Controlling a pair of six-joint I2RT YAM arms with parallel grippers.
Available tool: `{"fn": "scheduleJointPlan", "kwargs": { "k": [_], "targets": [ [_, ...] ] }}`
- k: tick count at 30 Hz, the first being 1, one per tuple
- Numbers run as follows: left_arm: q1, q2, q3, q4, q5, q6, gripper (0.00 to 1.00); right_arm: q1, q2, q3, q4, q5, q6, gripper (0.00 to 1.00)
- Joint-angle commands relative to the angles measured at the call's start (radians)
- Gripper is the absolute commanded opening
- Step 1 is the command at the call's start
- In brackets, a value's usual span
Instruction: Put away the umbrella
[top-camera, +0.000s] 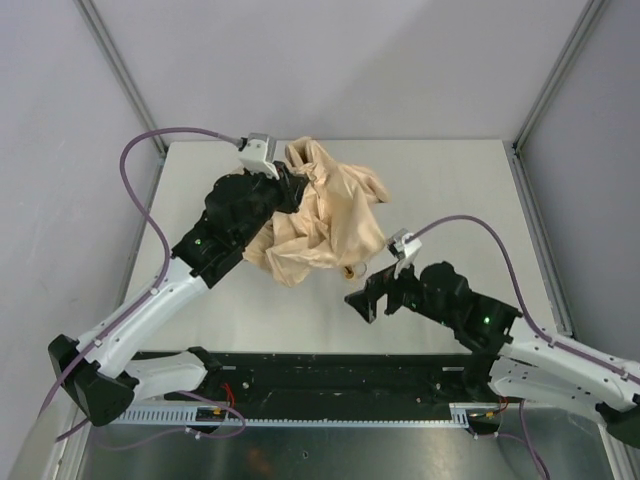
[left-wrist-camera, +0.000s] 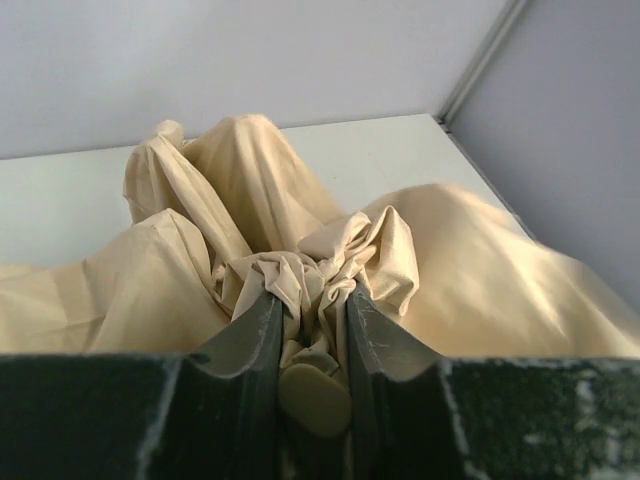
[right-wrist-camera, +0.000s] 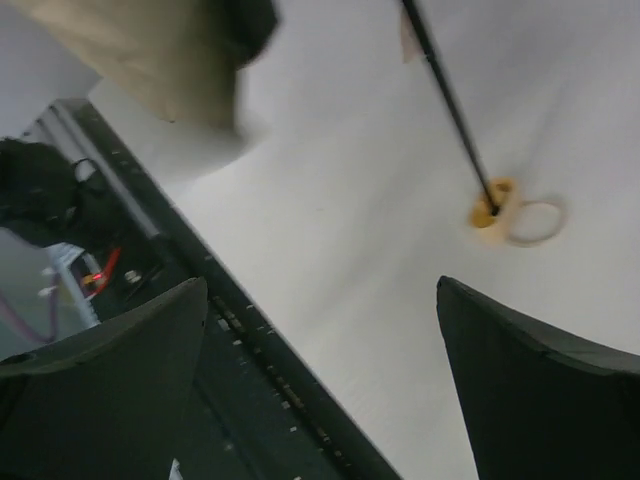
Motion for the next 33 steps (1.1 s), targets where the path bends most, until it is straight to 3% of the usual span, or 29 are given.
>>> {"fn": "scheduleJointPlan", "kwargs": {
  "k": [1,4,7,11,16,20,22,25,29,33],
  "targets": [
    [-0.01,-0.043,-0.004,0.052,-0.161,-0.009,0.0,0.075,-0.097,-0.046,0.108,0.076,0.094,0.99],
    [-0.001,-0.065,-0.01,0.048,-0.044,-0.028,0.0,0.02,-0.103,-0.011,-0.05,0.281,0.149,0.99],
    [0.043,-0.106,-0.04,0.108,0.218,-0.059,0.0,-0.149,-0.031,0.055,-0.286,0.304,0.204,0.97],
    [0.084,-0.199,-0.145,0.241,0.455,-0.01,0.0,-0.24,-0.143,0.036,-0.226,0.03,0.13,0.93],
    [0.158,-0.263,-0.192,0.269,0.669,0.102,0.0,-0.248,-0.314,0.05,-0.086,-0.505,-0.074,0.92],
    [0.195,-0.241,-0.166,0.273,0.735,0.077,0.0,-0.241,-0.255,0.051,0.051,-0.672,0.017,0.91],
    [0.197,-0.23,-0.16,0.301,0.742,0.032,0.0,-0.202,-0.201,0.046,0.136,-0.612,0.109,0.91],
    [0.198,-0.232,-0.183,0.386,0.729,-0.049,0.0,-0.112,-0.163,0.029,0.263,-0.395,0.229,0.93],
    [0.198,-0.245,-0.231,0.505,0.733,-0.106,0.0,-0.028,-0.094,-0.026,0.52,-0.255,0.358,0.86],
    [0.197,-0.258,-0.284,0.626,0.713,-0.142,0.0,0.061,0.018,-0.07,0.768,-0.226,0.409,0.46]
  ]
}}
